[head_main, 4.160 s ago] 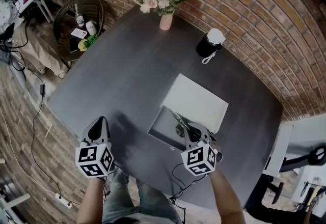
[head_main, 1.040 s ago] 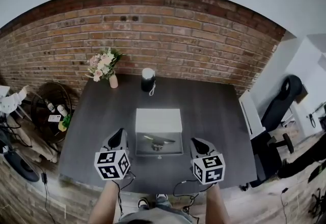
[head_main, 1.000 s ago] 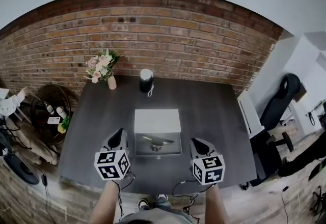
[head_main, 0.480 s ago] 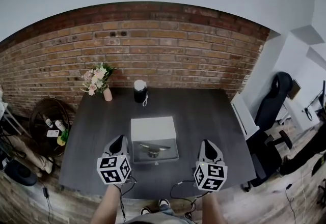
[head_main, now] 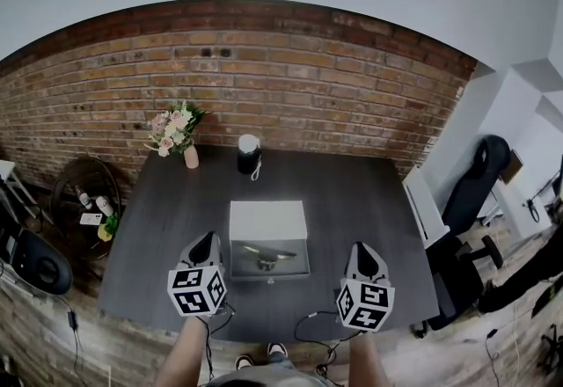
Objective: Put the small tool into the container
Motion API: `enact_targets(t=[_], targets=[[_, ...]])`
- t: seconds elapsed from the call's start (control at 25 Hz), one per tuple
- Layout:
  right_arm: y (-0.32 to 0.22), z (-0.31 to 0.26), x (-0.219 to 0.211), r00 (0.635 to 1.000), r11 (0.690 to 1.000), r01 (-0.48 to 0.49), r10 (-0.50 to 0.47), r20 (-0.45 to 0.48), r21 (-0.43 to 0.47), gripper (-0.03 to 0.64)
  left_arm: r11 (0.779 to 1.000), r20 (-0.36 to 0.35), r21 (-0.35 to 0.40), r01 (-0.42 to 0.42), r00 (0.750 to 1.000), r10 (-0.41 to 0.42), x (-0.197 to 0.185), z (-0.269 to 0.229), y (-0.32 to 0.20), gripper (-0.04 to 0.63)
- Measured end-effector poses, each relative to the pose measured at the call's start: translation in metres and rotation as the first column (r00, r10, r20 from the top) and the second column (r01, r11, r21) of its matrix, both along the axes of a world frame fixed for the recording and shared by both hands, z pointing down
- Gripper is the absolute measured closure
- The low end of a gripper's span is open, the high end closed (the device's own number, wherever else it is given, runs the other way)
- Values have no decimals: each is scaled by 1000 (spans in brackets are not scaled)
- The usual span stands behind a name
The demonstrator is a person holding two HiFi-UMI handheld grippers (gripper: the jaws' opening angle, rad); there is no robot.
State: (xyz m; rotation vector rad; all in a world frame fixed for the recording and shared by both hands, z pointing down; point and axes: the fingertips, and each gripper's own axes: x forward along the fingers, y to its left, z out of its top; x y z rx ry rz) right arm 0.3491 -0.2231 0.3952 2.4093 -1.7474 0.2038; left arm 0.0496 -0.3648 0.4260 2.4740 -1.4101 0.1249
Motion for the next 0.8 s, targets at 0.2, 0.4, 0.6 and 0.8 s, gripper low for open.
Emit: enact_targets(t=[0.2, 0.4, 0.6, 0.8], targets=[[-6, 2, -3, 1000, 1000, 16, -16, -1, -3, 615, 1000, 1, -7, 11, 1000, -11, -3, 3, -1, 600], [-9, 6, -5, 1000, 1000, 27, -27, 8, -6, 615, 1000, 2, -12, 14, 1000, -14, -4, 6, -2, 600], [-13, 7, -7, 999, 999, 35, -35, 12, -12, 615, 1000, 6, -18, 16, 1000, -16, -5, 7, -5, 600], [-16, 9, -7, 999, 999, 37, -36, 14, -15, 615, 1000, 6, -18, 19, 1000, -19, -5, 7, -9, 600]])
